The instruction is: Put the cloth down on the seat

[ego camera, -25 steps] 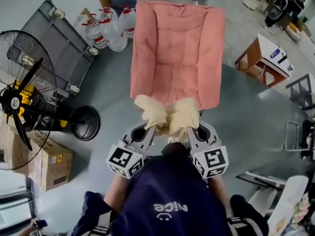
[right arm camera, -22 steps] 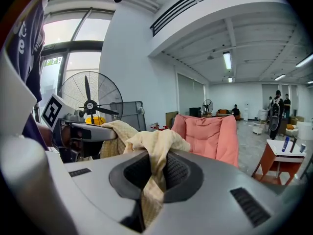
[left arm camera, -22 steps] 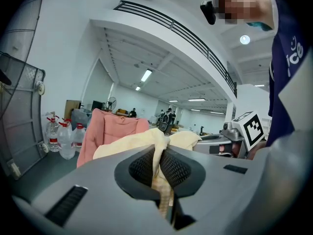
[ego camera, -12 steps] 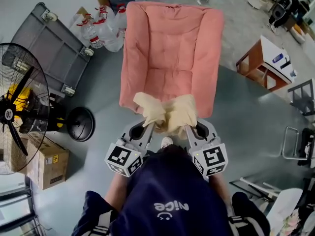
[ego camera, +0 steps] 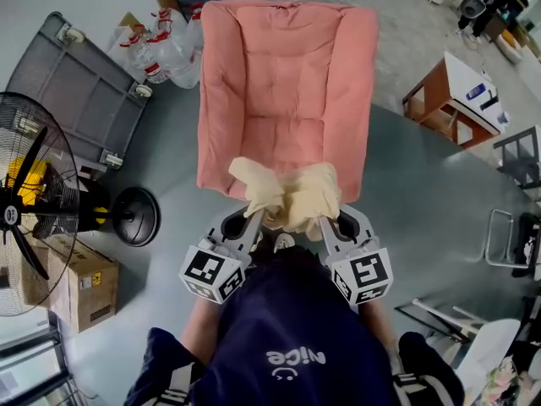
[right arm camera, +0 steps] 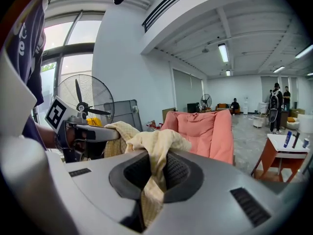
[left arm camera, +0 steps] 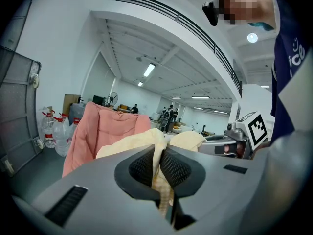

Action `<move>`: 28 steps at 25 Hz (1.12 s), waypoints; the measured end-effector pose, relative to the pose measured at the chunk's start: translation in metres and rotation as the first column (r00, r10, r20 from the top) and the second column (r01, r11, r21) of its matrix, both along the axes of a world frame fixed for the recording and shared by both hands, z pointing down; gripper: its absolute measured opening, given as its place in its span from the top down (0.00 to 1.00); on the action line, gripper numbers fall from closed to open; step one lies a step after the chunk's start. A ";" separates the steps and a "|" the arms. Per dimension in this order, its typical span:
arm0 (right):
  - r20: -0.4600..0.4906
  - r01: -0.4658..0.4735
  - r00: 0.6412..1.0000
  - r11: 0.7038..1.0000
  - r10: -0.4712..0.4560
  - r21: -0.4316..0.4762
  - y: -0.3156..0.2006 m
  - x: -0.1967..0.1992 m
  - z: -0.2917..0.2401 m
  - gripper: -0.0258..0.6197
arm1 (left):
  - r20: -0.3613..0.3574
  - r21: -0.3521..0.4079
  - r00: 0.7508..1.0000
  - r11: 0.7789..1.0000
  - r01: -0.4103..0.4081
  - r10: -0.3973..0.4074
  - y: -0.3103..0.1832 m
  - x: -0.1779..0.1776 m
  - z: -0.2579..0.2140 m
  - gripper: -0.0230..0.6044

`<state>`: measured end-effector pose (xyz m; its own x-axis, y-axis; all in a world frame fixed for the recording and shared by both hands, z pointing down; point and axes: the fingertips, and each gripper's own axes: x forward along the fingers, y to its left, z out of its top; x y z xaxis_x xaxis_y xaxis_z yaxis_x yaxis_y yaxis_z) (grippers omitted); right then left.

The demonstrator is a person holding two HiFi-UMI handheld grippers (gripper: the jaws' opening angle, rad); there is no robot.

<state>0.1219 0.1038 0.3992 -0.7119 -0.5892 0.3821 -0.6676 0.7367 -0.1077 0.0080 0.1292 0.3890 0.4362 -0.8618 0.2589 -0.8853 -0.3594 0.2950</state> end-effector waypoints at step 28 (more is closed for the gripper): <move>-0.137 -0.226 0.965 0.974 0.225 0.009 -0.166 -0.086 0.017 0.86 | -0.034 -0.047 0.964 0.963 -0.265 0.263 -0.197 -0.086 0.020 0.91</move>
